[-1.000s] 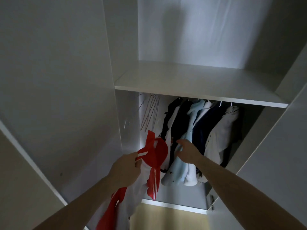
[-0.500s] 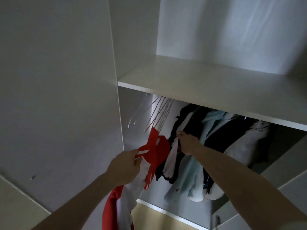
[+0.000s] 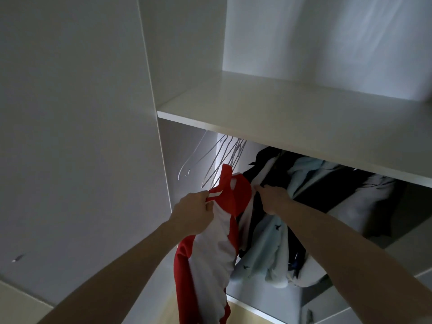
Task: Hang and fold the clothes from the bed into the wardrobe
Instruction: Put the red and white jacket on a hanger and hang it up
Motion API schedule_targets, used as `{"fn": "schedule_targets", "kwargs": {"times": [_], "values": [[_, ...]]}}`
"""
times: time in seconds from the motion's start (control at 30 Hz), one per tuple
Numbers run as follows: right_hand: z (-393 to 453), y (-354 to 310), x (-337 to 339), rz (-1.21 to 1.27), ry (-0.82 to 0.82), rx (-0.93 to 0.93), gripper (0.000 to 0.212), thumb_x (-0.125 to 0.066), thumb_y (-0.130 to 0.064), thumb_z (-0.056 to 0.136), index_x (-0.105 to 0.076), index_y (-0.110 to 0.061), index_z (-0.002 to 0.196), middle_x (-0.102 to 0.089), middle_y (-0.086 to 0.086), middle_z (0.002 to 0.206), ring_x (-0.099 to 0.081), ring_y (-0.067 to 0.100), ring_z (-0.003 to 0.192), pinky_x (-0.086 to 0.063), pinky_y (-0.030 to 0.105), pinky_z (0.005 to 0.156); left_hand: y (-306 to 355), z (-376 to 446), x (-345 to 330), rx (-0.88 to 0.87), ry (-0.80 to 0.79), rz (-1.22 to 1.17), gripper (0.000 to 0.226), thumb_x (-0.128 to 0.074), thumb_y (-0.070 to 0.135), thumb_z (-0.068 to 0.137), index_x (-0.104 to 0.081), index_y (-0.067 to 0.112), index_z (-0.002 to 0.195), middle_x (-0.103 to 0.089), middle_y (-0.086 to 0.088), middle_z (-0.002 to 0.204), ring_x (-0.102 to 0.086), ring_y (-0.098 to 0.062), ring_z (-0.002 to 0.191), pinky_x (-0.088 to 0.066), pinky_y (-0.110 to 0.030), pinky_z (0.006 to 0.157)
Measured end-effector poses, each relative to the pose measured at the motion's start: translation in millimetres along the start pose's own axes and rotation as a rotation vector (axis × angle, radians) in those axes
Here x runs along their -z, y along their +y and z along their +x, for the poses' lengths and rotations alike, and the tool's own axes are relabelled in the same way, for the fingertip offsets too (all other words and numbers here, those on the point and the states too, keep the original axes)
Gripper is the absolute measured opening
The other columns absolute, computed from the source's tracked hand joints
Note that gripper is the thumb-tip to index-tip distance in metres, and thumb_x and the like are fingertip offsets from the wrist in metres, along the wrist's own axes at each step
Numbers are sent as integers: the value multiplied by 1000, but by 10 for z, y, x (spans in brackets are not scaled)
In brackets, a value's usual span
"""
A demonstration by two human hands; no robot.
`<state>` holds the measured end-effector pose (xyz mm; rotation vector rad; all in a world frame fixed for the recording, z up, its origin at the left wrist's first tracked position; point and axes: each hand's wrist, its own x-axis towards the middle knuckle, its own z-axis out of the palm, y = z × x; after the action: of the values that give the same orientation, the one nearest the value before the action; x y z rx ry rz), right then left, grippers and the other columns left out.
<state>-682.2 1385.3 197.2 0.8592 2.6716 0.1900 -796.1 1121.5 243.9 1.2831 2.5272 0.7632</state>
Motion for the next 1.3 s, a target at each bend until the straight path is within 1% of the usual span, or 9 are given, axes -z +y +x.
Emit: {"fn": "schedule_targets", "kwargs": {"times": [0.07, 0.2, 0.4, 0.5, 0.67, 0.77, 0.93, 1.13, 1.3], "values": [[-8, 38, -26, 27, -32, -21, 51, -57, -8, 92, -48, -12, 142, -63, 5, 117, -60, 19, 88, -42, 27, 60, -7, 107, -6, -17, 8, 8, 18, -48, 28, 104, -65, 21, 102, -62, 8, 73, -63, -14, 65, -58, -34, 71], [-88, 119, -93, 57, -22, -56, 37, -53, -7, 89, -56, -13, 125, -63, 3, 100, -56, 18, 77, -32, 25, 48, 115, 363, -71, -65, -5, 12, 20, -48, 28, 102, -66, 18, 104, -61, 7, 78, -63, -15, 73, -55, -33, 77], [-203, 263, -44, 84, 23, -72, 31, -54, -10, 89, -64, -14, 118, -69, 5, 99, -67, 22, 86, -44, 28, 58, 330, 814, -283, -80, 20, -58, 24, -47, 23, 103, -66, 11, 113, -63, 4, 90, -63, -14, 84, -51, -28, 78], [-270, 307, -45, 109, 26, -73, 31, -55, -9, 89, -63, -14, 119, -68, 7, 104, -66, 23, 90, -50, 30, 66, 421, 968, -354, -117, 13, -119, 33, -46, 21, 105, -62, 13, 133, -71, -3, 116, -66, -14, 97, -43, -17, 78], [-301, 377, -49, 155, 21, -68, 37, -55, -12, 89, -60, -21, 125, -63, 6, 115, -64, 24, 98, -48, 31, 72, 536, 1296, -556, -184, 34, -288, 41, -46, 19, 105, -57, 25, 144, -73, 1, 116, -53, 9, 56, -38, -1, 52], [-291, 354, -16, 162, 16, -73, 41, -56, -13, 89, -58, -22, 129, -63, 7, 118, -64, 25, 100, -50, 32, 75, 574, 1509, -672, -170, 53, -379, 44, -45, 16, 104, -56, 27, 145, -75, 5, 101, -56, 7, 50, -45, -8, 53], [-277, 329, -15, 219, 22, -122, 46, -57, -11, 86, -57, -23, 131, -63, 6, 117, -65, 26, 99, -49, 32, 72, 702, 1750, -871, -242, 103, -422, 41, -45, 21, 105, -54, 27, 144, -68, 10, 115, -70, -13, 92, -57, -30, 84], [-272, 328, -92, 263, 49, -144, 53, -56, -12, 88, -53, -29, 138, -64, 4, 122, -64, 25, 106, -45, 30, 74, 827, 2107, -1067, -187, 61, -420, 37, -44, 26, 105, -57, 22, 139, -72, -8, 113, -69, -29, 99, -55, -36, 85], [-244, 333, -128, 269, 60, -161, 52, -54, -10, 90, -53, -31, 137, -67, 3, 119, -65, 25, 105, -52, 33, 77, 688, 2197, -1367, -175, -138, -364, 49, -40, 35, 105, -38, 30, 154, -73, -9, 111, -70, -26, 86, -59, -38, 80]]}}
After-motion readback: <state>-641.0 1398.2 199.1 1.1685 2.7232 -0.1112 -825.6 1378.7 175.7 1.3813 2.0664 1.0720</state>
